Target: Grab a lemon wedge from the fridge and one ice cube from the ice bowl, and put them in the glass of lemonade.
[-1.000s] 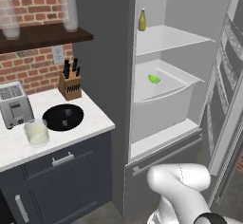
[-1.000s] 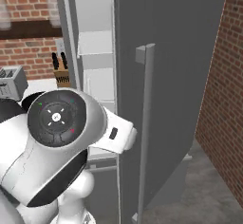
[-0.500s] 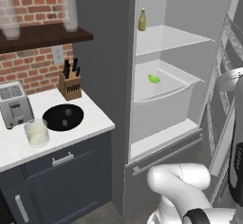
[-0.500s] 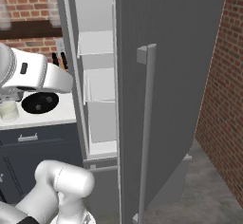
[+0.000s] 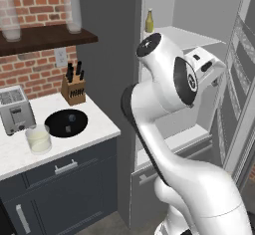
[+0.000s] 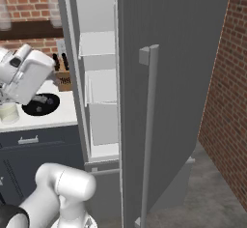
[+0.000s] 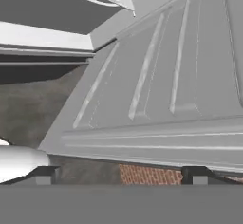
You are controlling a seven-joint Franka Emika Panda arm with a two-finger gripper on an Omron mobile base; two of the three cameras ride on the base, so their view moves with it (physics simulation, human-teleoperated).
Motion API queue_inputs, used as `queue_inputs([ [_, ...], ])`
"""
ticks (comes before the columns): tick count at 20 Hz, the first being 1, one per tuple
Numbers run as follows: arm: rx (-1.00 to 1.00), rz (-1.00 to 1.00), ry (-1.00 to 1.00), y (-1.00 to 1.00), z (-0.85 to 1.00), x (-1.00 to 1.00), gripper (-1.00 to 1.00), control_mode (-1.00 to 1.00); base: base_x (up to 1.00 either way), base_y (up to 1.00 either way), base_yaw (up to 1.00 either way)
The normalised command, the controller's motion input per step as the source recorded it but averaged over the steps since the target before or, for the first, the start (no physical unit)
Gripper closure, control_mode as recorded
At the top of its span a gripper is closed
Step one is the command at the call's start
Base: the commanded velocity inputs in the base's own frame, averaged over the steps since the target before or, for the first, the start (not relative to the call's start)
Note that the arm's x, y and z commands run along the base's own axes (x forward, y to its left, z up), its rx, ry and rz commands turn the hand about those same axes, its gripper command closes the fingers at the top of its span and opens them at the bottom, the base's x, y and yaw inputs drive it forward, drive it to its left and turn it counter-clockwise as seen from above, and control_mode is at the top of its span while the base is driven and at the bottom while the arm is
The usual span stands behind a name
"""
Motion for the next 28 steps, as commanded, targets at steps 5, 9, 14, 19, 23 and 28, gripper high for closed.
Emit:
queue_inputs([
  [5,-0.37,-0.18,0.3,-0.1,-0.55,0.9,-1.0,-1.0,0.0,0.0,0.0],
  [9,-0.23,-0.18,0.28,-0.52,-0.07,0.42,-1.0,-1.0,0.0,0.0,0.0],
  [14,-0.12,-0.17,0.25,-0.8,0.0,0.09,-1.0,-1.0,0.0,0.0,0.0],
  [19,-0.08,-0.17,0.25,-0.9,-0.08,0.0,-1.0,-1.0,0.0,0.0,0.0],
  [23,-0.04,-0.2,0.23,-0.99,-0.05,-0.01,-1.0,-1.0,0.0,0.0,0.0],
  [28,-0.01,-0.22,0.21,-1.0,-0.01,-0.2,-1.0,-1.0,0.0,0.0,0.0],
])
